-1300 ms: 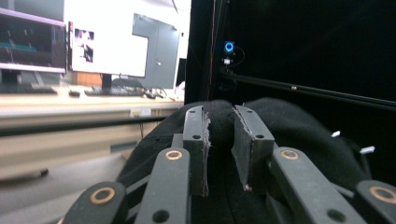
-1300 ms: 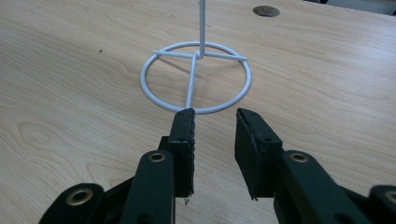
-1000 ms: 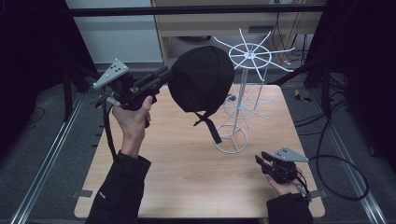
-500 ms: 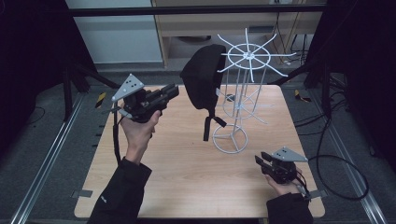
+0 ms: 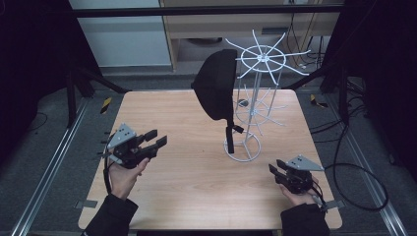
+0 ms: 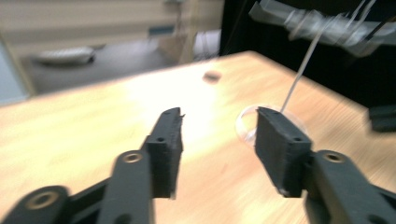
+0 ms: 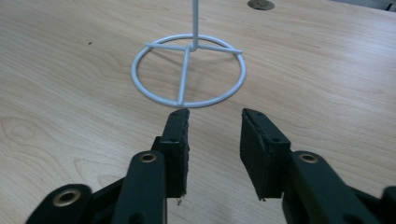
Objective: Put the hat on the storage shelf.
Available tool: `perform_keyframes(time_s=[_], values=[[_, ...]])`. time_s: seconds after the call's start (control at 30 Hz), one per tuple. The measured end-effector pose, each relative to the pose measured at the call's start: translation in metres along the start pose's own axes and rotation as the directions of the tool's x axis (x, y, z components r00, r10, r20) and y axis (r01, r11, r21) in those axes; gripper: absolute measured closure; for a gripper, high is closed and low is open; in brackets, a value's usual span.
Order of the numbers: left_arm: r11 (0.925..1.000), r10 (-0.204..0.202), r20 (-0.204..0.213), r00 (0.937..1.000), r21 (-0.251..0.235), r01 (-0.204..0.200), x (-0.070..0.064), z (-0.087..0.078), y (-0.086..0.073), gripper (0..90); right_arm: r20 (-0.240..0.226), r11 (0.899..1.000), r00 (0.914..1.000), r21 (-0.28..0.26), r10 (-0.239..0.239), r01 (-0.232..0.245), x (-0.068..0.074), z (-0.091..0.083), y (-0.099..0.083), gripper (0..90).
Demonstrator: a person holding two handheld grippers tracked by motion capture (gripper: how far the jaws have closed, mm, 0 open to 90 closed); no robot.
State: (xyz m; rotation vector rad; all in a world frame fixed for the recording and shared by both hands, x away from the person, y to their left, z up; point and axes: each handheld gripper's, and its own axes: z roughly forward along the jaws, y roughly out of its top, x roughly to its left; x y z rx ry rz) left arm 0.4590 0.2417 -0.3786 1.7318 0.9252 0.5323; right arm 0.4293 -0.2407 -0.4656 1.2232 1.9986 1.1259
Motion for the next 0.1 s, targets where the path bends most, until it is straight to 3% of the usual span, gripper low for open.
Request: perform_keyframes(time_s=[0.1], values=[[0.9973,-0.004,-0.039,0.9992,0.073,0.007,0.007,-0.004,-0.031,40.6,0.017,1.000,0.9997,-0.008,0.017,-0.017,-0.002,0.000,-0.001,54.0]])
